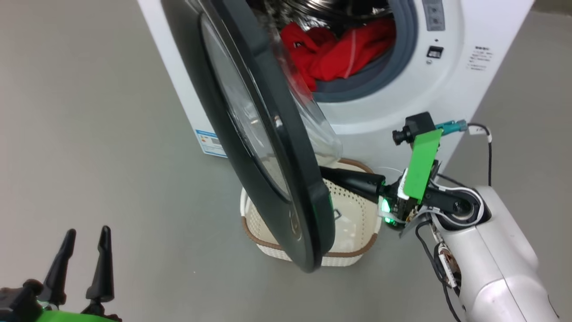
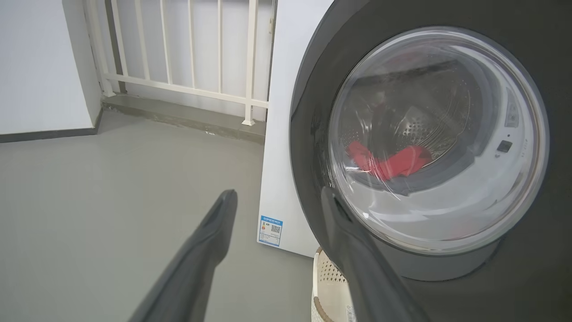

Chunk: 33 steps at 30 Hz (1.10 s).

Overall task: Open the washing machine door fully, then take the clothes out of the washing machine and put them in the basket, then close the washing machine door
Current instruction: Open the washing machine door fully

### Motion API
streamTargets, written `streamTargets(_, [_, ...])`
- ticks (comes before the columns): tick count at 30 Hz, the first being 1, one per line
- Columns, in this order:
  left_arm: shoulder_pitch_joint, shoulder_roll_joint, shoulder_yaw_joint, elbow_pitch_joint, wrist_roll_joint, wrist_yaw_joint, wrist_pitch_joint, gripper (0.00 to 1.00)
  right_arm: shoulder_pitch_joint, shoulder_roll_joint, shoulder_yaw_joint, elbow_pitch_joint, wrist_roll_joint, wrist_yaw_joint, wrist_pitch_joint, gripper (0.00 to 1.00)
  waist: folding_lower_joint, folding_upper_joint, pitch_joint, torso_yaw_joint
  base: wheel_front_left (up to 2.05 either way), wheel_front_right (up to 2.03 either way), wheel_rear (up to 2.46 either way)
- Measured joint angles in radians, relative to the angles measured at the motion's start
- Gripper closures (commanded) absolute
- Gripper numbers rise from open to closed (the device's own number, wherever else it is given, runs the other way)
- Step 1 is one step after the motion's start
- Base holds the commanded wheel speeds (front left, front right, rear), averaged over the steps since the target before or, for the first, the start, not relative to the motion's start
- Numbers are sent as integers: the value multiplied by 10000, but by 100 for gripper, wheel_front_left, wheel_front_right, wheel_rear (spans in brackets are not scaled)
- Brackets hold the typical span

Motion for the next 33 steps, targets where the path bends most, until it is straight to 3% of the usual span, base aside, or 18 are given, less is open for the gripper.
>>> streamTargets(19, [90,-10,-198,226,134,0,0,0,674,-6,711,-305,903,0,-148,100,0,0,-633,1396,0,0,0])
streamTargets(33, [90,-73,-178,265,136,0,0,0,512,-2,1536,-31,1147,0,-602,100,0,0,-648,2035,0,0,0])
